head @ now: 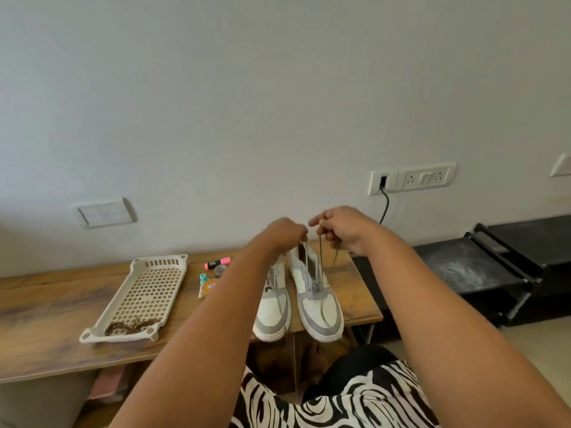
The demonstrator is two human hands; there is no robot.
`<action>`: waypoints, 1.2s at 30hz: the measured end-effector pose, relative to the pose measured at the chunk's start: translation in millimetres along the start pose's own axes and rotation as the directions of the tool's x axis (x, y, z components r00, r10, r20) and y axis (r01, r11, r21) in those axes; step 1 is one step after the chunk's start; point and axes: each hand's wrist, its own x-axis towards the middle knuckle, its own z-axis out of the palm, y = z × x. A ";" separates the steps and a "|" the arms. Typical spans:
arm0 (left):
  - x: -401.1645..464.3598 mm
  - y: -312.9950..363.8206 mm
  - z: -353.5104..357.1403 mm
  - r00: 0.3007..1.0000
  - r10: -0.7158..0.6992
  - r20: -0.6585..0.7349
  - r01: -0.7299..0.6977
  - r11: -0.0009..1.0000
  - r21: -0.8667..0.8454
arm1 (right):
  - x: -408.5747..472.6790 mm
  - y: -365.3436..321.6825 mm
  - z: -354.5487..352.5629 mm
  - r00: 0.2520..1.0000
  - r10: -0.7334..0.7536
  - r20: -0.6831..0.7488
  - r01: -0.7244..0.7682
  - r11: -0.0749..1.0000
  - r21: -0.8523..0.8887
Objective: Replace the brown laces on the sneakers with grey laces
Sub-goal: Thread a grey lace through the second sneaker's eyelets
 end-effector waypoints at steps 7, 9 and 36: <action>-71.1 122.4 -94.3 0.936 0.268 -0.227 -0.273 0.962 0.008 | -74.5 -123.9 -41.8 0.968 -0.248 -0.034 0.249 0.967 0.047; -92.9 150.0 -115.0 0.908 0.328 -0.261 -0.327 0.944 0.048 | -94.8 -152.1 -52.0 0.947 -0.317 -0.059 0.316 0.949 -0.021; -144.8 218.6 -171.6 0.817 0.291 -0.499 -0.561 0.199 -0.803 | -123.1 -204.0 -84.9 0.683 -0.566 -0.462 0.552 0.814 -0.181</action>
